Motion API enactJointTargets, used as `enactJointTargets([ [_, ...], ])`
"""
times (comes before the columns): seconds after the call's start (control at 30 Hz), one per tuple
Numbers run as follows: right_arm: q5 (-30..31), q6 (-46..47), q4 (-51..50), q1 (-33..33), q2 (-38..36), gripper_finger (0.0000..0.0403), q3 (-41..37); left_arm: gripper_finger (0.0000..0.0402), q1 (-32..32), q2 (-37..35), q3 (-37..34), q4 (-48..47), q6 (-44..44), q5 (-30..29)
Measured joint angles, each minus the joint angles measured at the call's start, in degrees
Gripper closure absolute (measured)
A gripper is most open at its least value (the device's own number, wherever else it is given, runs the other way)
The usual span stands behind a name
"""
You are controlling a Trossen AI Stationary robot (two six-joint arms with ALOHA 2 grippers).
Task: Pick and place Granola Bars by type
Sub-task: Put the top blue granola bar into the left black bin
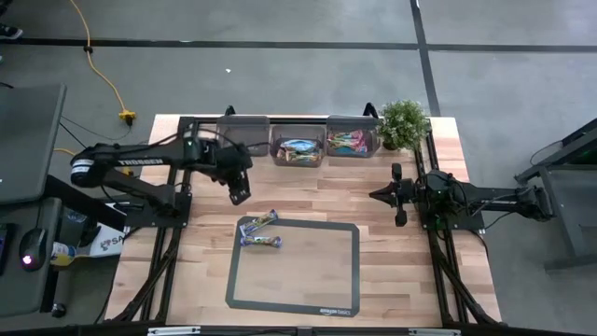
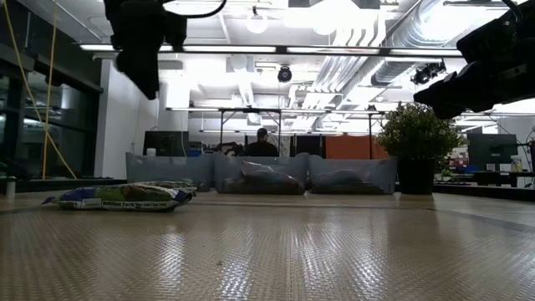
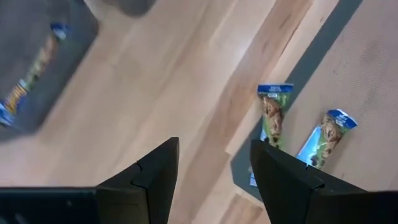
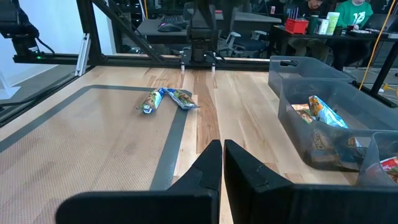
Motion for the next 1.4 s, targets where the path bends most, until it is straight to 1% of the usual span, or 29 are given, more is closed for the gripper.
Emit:
enactJointTargets([
  [0.17,0.0,0.0,0.0,0.0,0.0,0.0402,0.0,0.0206,-3.7,0.0,-3.2,1.1,-7.6,-1.5],
  [0.4,0.0,0.0,0.0,0.0,0.0,0.0402,0.0,0.0206,-8.1,1.2,-7.9,7.0,-12.9,0.7],
  [0.47,0.0,0.0,0.0,0.0,0.0,0.0402,0.0,0.0206,-9.3,1.7,-8.7,8.4,-13.2,1.6],
  [0.67,0.0,0.0,0.0,0.0,0.0,0.0402,0.0,0.0206,-12.4,4.9,-9.2,12.4,-14.2,1.2],
  [0.9,0.0,0.0,0.2,0.0,0.3,0.0402,0.0,0.0206,-14.9,10.5,-9.2,15.8,-15.2,1.8],
  [1.03,0.0,0.0,0.2,0.0,0.3,0.0402,0.0,0.0206,-15.1,14.0,-9.2,16.3,-15.2,3.7],
  [1.23,0.0,0.0,0.3,0.0,0.3,0.0402,0.0,0.0205,-15.1,16.4,-9.2,17.6,-13.9,5.5],
  [1.33,0.0,0.0,0.3,0.0,0.3,0.0402,0.0,0.0188,-15.1,16.4,-9.2,18.1,-13.8,6.1],
  [1.4,0.0,0.0,0.3,0.0,0.3,0.0402,0.0,0.0166,-15.1,16.4,-9.2,18.4,-13.7,6.1],
])
